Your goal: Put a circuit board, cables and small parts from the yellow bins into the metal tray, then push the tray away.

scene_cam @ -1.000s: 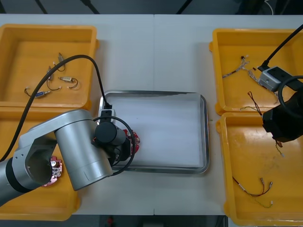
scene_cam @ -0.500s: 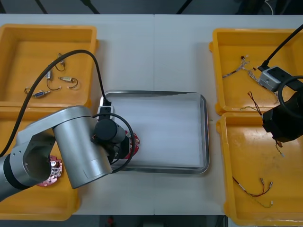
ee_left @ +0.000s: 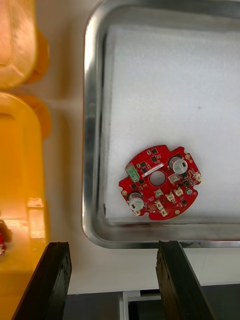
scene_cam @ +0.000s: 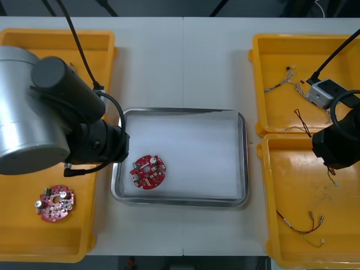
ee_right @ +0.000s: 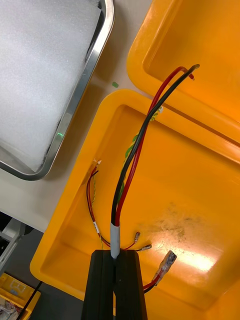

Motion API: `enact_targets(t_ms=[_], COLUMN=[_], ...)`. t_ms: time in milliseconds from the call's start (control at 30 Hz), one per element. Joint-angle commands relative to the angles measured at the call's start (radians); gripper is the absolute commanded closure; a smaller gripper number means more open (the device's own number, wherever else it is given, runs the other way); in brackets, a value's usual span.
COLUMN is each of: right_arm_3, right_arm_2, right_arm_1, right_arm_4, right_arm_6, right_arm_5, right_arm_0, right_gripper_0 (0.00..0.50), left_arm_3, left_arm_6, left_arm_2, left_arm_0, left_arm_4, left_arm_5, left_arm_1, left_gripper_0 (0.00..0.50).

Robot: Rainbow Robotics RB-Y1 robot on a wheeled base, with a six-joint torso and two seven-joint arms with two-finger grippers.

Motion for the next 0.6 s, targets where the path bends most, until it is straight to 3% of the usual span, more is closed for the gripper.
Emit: enact_targets(t_ms=[33, 300, 600], right_arm_3=[-0.023, -0.02, -0.147], right_arm_2=[0.004, 0.046, 0.119], right_arm_1=[-0.037, -0.065, -0.095], right_arm_4=[-0.008, -0.01, 0.003], right_arm_6=[0.016, 0.02, 0.039], right_arm_5=[0.004, 0.004, 0.004], right_arm_0=[-0.016, -0.01, -0.042], right_gripper_0=[0.5, 0.5, 0.5], left_arm_3=[0.013, 0.142, 0.303], left_arm_6=[0.001, -0.011, -0.037], left_arm_2=[0.059, 0.128, 0.209], left_arm_0=[-0.094, -0.161, -0.161], left_arm_4=[0.122, 0.293, 0.343], left_arm_5=[-0.037, -0.087, -0.1], left_arm_1=[0.121, 0.234, 0.297], left_gripper_0=[0.0, 0.0, 0.0])
